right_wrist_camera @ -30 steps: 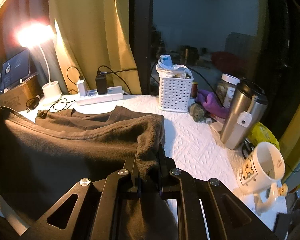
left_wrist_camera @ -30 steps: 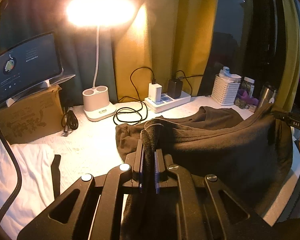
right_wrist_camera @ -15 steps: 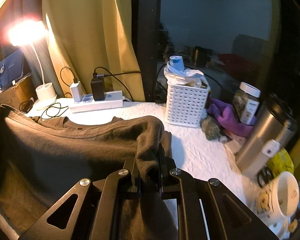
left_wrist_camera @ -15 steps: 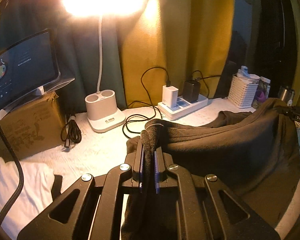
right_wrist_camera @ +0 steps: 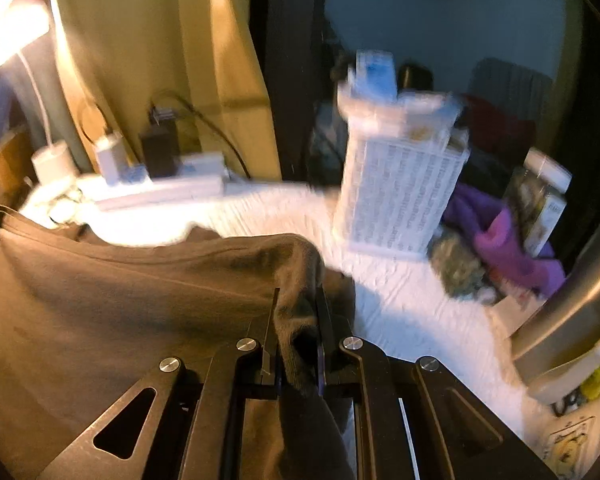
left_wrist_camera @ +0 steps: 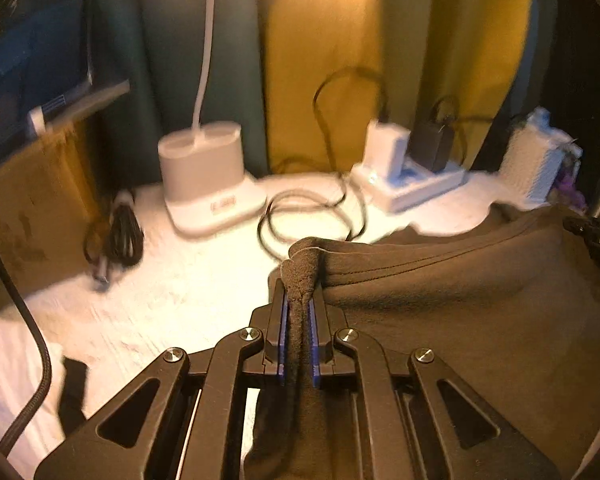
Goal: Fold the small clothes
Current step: 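Open both grippers to release the folded hem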
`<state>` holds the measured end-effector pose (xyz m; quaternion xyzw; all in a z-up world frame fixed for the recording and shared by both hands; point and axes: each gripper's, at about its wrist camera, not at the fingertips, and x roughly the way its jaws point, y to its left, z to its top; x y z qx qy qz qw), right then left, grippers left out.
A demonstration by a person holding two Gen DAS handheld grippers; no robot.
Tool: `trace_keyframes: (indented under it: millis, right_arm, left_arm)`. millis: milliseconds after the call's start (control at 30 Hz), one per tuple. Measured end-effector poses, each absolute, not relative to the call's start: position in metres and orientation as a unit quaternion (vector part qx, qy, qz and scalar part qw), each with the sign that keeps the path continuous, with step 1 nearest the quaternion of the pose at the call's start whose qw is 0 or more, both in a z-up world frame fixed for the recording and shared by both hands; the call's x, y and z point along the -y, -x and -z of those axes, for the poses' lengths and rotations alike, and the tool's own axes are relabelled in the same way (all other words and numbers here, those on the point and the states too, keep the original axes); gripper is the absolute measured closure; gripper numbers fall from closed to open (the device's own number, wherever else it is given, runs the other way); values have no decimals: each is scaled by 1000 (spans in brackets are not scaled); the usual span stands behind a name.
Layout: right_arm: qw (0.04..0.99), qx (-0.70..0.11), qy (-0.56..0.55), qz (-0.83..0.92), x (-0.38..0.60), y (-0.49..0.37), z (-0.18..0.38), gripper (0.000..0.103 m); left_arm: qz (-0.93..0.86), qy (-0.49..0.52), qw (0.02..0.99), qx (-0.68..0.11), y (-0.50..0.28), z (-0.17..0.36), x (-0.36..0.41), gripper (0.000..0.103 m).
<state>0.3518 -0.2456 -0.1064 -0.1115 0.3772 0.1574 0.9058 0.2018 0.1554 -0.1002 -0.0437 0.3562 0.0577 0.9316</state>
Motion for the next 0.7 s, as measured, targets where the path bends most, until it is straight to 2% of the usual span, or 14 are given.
trace_keyframes:
  millis: [100, 267, 367, 433, 500, 700]
  right_arm:
    - [893, -410, 106, -150, 253, -359, 123, 92]
    - [900, -399, 110, -141, 264, -349, 118, 91]
    - [900, -403, 109, -127, 273, -343, 113, 72]
    - [900, -402, 115, -127, 277, -337, 109, 54]
    - [905, -393, 110, -123, 285, -334, 106, 51]
    - [918, -380, 22, -111, 317, -342, 102, 51]
  left_arm:
    - [-82, 43, 921, -378, -206, 111, -160, 91]
    - [-114, 27, 915, -386, -201, 107, -166, 90]
    - [-149, 24, 911, -384, -196, 103, -177, 91]
    - [-162, 38, 908, -385, -190, 100, -187, 91]
    - [-162, 44, 907, -385, -184, 97, -192, 90]
    - [-140, 52, 902, -405, -176, 102, -182, 90]
